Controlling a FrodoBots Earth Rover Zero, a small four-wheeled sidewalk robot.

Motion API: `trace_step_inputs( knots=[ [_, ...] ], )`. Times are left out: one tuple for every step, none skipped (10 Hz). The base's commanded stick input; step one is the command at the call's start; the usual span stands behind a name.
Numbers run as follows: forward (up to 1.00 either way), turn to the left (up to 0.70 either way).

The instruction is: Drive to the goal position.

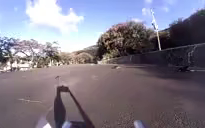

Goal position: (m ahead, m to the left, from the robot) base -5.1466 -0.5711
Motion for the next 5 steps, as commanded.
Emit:
trace_step_inputs(
  knots=[
    [0.06, 0.03],
    [0.06, 0.03],
    [0.06, 0.03],
    [0.06, 0.03],
    [0.06, 0.03]
  ],
)
